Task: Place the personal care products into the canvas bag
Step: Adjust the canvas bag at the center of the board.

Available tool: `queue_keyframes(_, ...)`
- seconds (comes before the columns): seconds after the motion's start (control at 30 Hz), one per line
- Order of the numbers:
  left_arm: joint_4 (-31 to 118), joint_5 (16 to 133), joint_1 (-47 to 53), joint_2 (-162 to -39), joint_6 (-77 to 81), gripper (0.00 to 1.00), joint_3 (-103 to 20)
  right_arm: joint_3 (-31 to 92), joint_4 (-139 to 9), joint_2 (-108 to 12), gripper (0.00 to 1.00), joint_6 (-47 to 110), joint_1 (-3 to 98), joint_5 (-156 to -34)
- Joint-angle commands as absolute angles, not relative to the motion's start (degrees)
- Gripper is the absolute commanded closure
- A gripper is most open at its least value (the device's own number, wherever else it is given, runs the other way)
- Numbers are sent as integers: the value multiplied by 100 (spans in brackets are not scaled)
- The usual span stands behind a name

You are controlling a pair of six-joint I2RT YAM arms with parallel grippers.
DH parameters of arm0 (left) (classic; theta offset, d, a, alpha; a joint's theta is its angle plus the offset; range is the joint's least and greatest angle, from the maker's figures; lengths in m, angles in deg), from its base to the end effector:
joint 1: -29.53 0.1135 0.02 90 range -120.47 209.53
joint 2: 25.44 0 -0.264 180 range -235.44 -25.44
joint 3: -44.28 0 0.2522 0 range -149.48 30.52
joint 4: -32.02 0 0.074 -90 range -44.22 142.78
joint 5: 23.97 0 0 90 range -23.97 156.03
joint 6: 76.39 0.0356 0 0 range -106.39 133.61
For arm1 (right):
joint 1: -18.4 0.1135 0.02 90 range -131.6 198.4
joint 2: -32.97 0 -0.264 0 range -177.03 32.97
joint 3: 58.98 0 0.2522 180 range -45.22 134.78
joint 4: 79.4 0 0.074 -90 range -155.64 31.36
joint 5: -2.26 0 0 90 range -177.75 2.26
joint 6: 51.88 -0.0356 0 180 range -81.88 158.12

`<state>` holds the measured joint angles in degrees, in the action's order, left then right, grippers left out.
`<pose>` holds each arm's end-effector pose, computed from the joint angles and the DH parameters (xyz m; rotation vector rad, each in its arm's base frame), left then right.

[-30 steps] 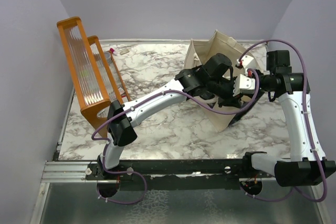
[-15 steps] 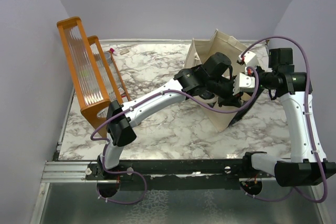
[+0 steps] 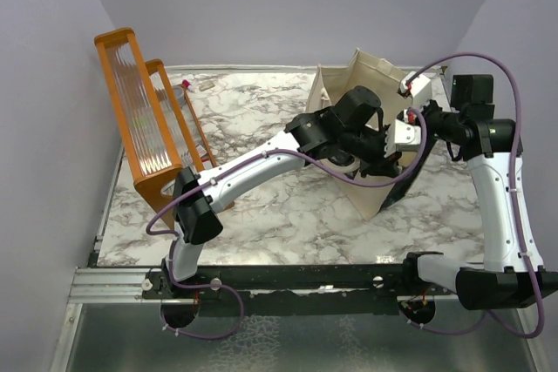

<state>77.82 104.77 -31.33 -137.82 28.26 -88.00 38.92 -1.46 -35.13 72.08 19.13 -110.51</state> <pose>0.1993 -0.4032 0.3990 1.6285 1.3583 -1.1785 0.2115 0.0165 0.4042 -0.8656 2.1696 0.1947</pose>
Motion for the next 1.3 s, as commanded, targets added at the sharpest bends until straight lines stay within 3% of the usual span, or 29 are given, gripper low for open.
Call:
queue_keyframes(0.0, 7278, 11084, -3271, -13008, 2738, 100, -8820, 4166, -605, -3544, 61, 6993, 1888, -11209)
queue_keyframes(0.13, 7359, 11103, -3274, -12974, 2864, 98, -8608, 4270, -759, -3579, 60, 6924, 1892, -11292)
queue_keyframes(0.47, 7350, 10977, -3270, -13072, 2991, 79, -8380, 4163, -1392, -3461, 57, 6734, 1893, -11513)
queue_keyframes(0.7, 7731, 10604, -3274, -13067, 3223, 50, -8876, 4226, -1856, -3354, 56, 6419, 1893, -11403)
queue_keyframes(0.83, 7989, 10391, -3262, -12997, 3436, 38, -8978, 4263, -2118, -3330, 55, 6122, 1893, -11056)
queue_keyframes(1.07, 8390, 9760, -3093, -12702, 3730, 33, -8960, 4510, -2468, -3422, 55, 5666, 1888, -9709)
queue_keyframes(1.27, 8092, 8983, -2421, -12319, 3411, 31, -8810, 4446, -2743, -3451, 53, 5638, 1893, -9629)
